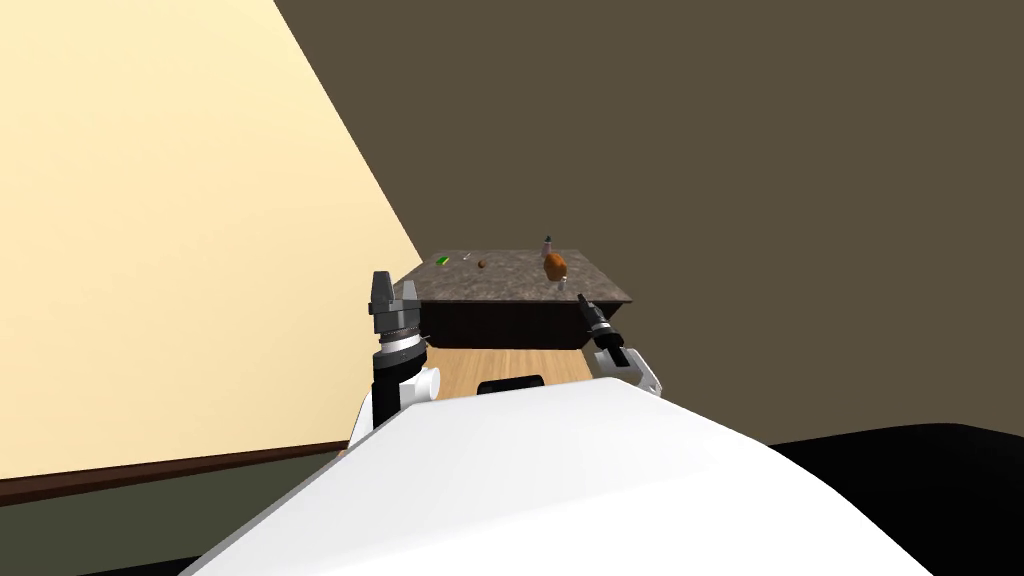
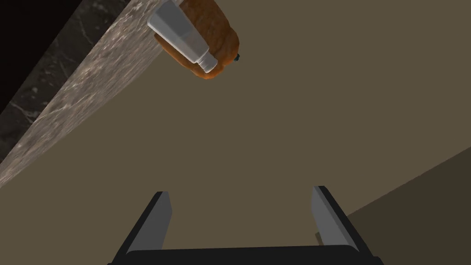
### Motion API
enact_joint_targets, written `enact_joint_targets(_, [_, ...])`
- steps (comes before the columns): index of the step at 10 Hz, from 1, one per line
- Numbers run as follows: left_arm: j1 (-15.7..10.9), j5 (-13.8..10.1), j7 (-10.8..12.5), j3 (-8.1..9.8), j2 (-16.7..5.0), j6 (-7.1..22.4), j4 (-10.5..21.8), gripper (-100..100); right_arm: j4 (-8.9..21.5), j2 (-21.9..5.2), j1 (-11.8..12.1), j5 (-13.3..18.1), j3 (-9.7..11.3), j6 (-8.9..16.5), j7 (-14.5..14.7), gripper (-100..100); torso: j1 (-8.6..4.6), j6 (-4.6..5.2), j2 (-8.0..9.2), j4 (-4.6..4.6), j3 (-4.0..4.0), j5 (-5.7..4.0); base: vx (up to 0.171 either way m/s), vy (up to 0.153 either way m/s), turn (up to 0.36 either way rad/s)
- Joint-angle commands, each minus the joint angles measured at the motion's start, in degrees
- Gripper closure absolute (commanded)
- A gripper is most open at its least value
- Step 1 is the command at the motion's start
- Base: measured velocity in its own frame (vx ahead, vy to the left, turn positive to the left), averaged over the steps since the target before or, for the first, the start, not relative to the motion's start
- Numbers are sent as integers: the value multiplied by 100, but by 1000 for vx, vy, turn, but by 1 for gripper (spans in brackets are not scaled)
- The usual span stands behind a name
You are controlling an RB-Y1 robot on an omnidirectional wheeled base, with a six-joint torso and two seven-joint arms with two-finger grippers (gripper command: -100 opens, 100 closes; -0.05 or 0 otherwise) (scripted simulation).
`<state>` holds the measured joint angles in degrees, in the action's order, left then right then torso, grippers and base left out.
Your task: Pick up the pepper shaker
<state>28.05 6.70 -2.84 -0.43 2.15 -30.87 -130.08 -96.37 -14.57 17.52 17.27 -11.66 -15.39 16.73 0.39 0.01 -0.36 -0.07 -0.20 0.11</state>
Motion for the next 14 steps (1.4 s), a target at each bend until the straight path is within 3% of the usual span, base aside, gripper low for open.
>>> enact_joint_targets(1, [0,0,0,0,0,0,0,0,236,-152,-57,149,-38,91,163,-100,0,0,0,0,0,0,117,108,-35])
enact_joint_targets(7, [1,0,0,1,-1,0,0,0,852,-734,-158,731,-56,524,740,-100,-16,-1,-39,-9,-23,-3,173,80,-49])
enact_joint_targets(14, [1,0,0,1,-1,0,-1,0,1416,-1506,-269,1443,4,1035,1446,-100,-18,-2,-50,-11,-30,-2,231,101,-49])
